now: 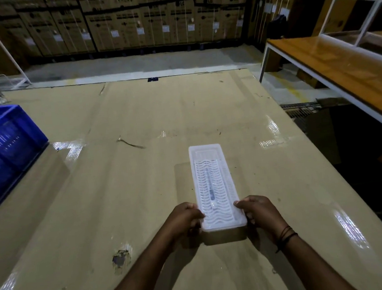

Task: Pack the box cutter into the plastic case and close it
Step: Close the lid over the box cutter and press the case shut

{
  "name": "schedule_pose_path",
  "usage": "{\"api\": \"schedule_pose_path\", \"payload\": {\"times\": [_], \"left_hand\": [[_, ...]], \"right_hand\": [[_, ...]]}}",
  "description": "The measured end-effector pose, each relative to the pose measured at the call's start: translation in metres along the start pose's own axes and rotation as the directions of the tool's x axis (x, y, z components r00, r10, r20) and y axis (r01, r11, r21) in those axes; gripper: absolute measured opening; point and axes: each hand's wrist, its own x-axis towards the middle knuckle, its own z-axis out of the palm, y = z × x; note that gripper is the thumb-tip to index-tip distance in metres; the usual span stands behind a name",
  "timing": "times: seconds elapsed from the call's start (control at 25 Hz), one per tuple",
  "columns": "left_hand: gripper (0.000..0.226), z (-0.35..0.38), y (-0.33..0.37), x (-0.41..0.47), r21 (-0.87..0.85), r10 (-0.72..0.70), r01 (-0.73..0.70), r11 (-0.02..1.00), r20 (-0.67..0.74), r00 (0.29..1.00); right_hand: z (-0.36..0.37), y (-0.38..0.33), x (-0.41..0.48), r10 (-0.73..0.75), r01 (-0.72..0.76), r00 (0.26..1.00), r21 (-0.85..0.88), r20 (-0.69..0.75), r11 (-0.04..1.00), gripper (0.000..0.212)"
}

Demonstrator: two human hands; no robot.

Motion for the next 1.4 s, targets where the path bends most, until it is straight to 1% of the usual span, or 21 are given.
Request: {"api": "schedule_pose_path", "payload": {"times": [0.08,0.12,0.24,0.32,0.48,0.6,0.72,0.8,0.92,1.08,1.16,1.24,1.32,1.4], "left_hand": [[0.022,0.001,0.01,0.01,-0.039,0.015,-0.016,0.999,-0.037,0.999],[0.025,0.001,0.015,0.016,-0.047,0.024,-0.027,0.999,-0.064,0.998],[0.028,-0.001,0.03,0.036,-0.048,0.069,-0.077,0.996,-0.15,0.986],[0.025,-0.002,0.036,0.045,-0.025,0.09,-0.096,0.995,-0.181,0.979],[0.025,-0.003,0.034,0.053,0.0,0.094,-0.095,0.995,-0.136,0.986],[0.017,-0.001,0.037,0.056,-0.022,0.053,-0.056,0.998,-0.125,0.991],[0.021,-0.001,0.045,0.058,-0.154,-0.054,0.034,0.987,-0.125,0.991],[0.023,-0.002,0.053,0.061,-0.197,-0.081,0.055,0.979,-0.125,0.989],[0.019,-0.004,0.069,0.077,-0.206,-0.027,-0.005,0.978,-0.151,0.988],[0.02,-0.007,0.091,0.101,-0.154,0.008,-0.043,0.987,-0.224,0.974],[0.019,-0.008,0.1,0.111,-0.121,0.02,-0.053,0.991,-0.259,0.966],[0.021,-0.01,0.104,0.124,-0.084,0.034,-0.062,0.995,-0.306,0.951],[0.021,-0.013,0.105,0.134,-0.061,0.049,-0.075,0.995,-0.36,0.932],[0.021,-0.016,0.106,0.142,-0.07,0.061,-0.094,0.993,-0.375,0.925]], "right_hand": [[0.002,-0.01,0.009,-0.029,0.029,0.999,0.001,-0.021,1.0,0.034],[0.004,-0.017,0.016,-0.056,0.055,0.998,-0.008,-0.04,0.998,0.036],[0.013,-0.038,0.037,-0.11,0.107,0.989,-0.034,-0.099,0.994,0.038],[0.017,-0.043,0.05,-0.128,0.124,0.985,-0.044,-0.114,0.991,0.035],[0.019,-0.037,0.059,-0.132,0.122,0.983,-0.078,-0.125,0.989,0.028],[0.018,-0.038,0.06,-0.113,0.104,0.984,-0.076,-0.135,0.992,0.028],[0.014,-0.046,0.062,-0.044,0.044,0.992,-0.006,-0.12,0.999,0.019],[0.014,-0.053,0.068,-0.012,0.017,0.994,0.042,-0.11,0.999,0.016],[0.022,-0.07,0.084,0.0,0.01,0.99,0.072,-0.138,0.997,0.025],[0.035,-0.09,0.123,0.011,0.008,0.983,0.1,-0.181,0.995,0.041],[0.04,-0.095,0.139,0.014,0.002,0.979,0.077,-0.203,0.997,0.046],[0.045,-0.101,0.146,0.001,0.011,0.969,0.044,-0.247,0.999,0.043],[0.048,-0.107,0.147,-0.04,0.032,0.962,-0.035,-0.27,0.999,0.045],[0.05,-0.107,0.152,-0.08,0.051,0.958,-0.112,-0.274,0.992,0.044]]}}
